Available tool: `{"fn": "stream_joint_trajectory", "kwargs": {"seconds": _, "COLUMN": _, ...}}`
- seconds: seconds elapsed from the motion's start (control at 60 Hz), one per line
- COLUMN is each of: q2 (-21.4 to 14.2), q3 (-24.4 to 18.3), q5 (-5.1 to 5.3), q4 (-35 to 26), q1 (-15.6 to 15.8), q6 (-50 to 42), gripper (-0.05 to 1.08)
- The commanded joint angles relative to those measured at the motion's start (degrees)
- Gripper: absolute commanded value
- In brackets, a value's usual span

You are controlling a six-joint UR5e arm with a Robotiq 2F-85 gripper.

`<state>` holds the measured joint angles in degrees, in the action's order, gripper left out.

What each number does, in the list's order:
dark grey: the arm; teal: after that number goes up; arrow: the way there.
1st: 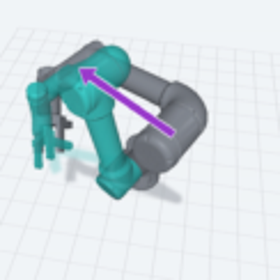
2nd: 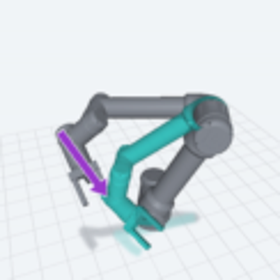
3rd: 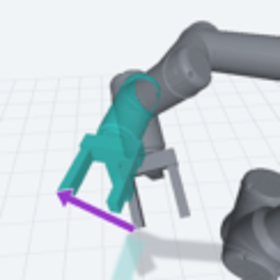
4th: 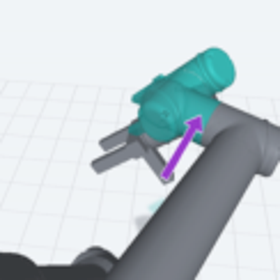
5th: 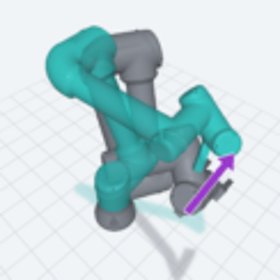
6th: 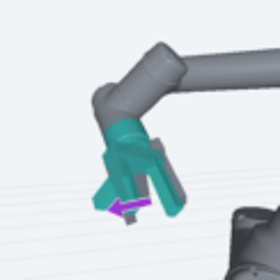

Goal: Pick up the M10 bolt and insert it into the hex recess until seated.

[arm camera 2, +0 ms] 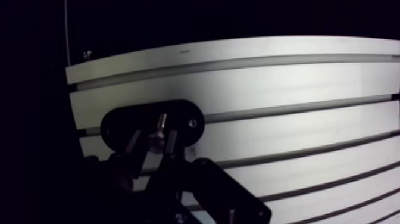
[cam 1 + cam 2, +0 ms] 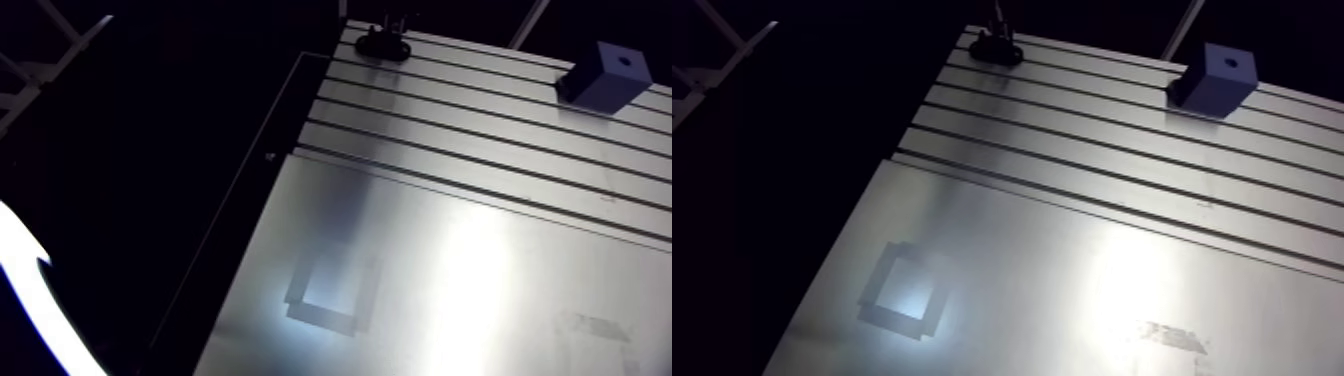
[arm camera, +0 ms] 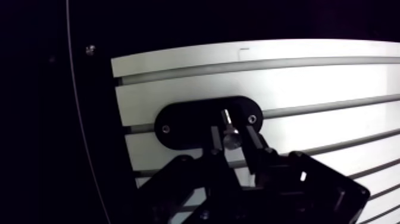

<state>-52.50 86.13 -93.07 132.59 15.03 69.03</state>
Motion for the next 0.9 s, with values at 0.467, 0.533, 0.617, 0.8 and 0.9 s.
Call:
{"fn": "stream_joint_trajectory", "kwargs": {"seconds": 0.467, "q2": 0.09, "q3": -0.05, "q5": 0.04, "q4": -0.09, "q1": 0.01, "q6": 0.08, "gripper": 0.69}}
{"fn": "stream_joint_trajectory", "kwargs": {"seconds": 0.533, "q2": 0.09, "q3": -0.05, "q5": 0.04, "q4": -0.09, "q1": 0.01, "q6": 0.08, "gripper": 0.69}}
{"fn": "stream_joint_trajectory", "kwargs": {"seconds": 0.617, "q2": 0.09, "q3": 0.03, "q5": 0.13, "q4": -0.09, "q1": 0.01, "q6": 0.09, "gripper": 0.7}}
{"fn": "stream_joint_trajectory", "kwargs": {"seconds": 0.8, "q2": -0.08, "q3": 0.04, "q5": 0.13, "q4": -0.09, "q1": 0.01, "q6": 0.09, "gripper": 0.71}}
{"fn": "stream_joint_trajectory", "kwargs": {"seconds": 0.9, "q2": -0.09, "q3": 0.04, "q5": 0.13, "q4": -0.01, "q1": 0.01, "q6": 0.09, "gripper": 0.71}}
